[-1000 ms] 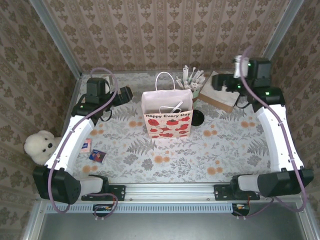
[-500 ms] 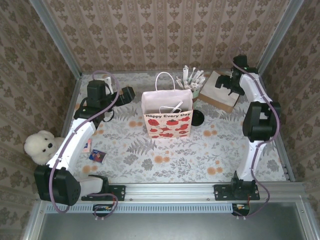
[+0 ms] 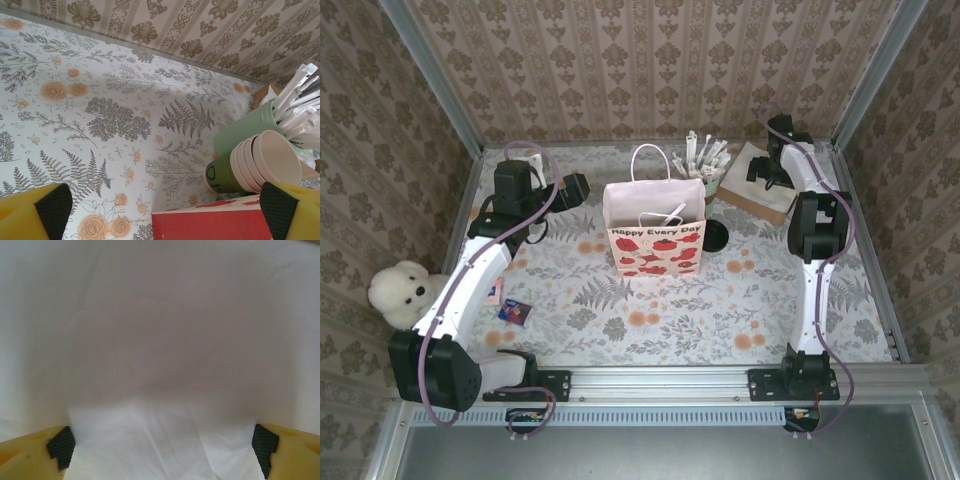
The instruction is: Pack the takeout coffee
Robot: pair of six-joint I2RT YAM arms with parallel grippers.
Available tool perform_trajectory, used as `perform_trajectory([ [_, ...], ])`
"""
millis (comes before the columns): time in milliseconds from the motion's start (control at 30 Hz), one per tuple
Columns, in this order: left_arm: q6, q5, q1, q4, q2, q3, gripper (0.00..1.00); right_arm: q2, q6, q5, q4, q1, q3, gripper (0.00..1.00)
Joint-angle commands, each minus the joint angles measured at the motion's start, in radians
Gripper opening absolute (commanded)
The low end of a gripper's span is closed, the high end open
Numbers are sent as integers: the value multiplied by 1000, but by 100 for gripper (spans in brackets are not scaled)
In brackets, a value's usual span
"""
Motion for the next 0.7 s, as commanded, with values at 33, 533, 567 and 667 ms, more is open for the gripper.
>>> perform_trajectory([
  [33,-13,6,3,19,-14,-6,100,14,-54,38,-24,17,21,83],
  [533,-24,19,2,10,-32,-5,100,-78,-96,65,57,34,-59,17],
  [567,-24,19,2,9,-31,-8,100,-84,-95,67,61,34,-67,14],
  [667,-20,19,2,7,-35,-6,100,-108,-90,72,81,35,-91,10],
])
